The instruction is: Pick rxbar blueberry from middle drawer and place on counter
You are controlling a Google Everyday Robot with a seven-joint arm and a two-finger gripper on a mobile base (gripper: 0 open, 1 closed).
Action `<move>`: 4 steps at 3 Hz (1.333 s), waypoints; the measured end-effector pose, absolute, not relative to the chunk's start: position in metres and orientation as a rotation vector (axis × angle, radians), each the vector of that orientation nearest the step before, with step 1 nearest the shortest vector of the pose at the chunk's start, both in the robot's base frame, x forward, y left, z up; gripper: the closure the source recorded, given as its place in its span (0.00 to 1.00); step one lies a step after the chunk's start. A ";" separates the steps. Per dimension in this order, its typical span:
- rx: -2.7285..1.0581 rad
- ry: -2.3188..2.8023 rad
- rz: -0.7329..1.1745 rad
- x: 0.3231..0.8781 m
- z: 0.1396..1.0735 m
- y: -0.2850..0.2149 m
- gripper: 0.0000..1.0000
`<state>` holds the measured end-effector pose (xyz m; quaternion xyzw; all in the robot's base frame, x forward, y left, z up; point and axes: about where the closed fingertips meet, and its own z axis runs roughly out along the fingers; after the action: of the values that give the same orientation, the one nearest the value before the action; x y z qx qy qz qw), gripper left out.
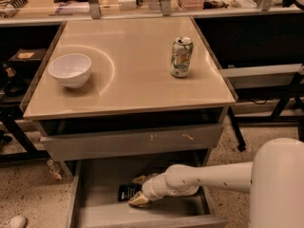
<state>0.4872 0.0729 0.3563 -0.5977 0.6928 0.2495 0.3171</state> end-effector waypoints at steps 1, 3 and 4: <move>-1.573 1.823 0.657 0.487 0.356 0.073 0.65; -1.573 1.823 0.657 0.487 0.356 0.073 1.00; -1.552 1.833 0.661 0.483 0.361 0.073 1.00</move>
Offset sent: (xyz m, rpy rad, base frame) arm 0.0000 0.0000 0.0000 0.0000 0.0000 0.0000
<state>0.4835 0.0732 0.3613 -0.5903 0.6973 0.2513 0.3196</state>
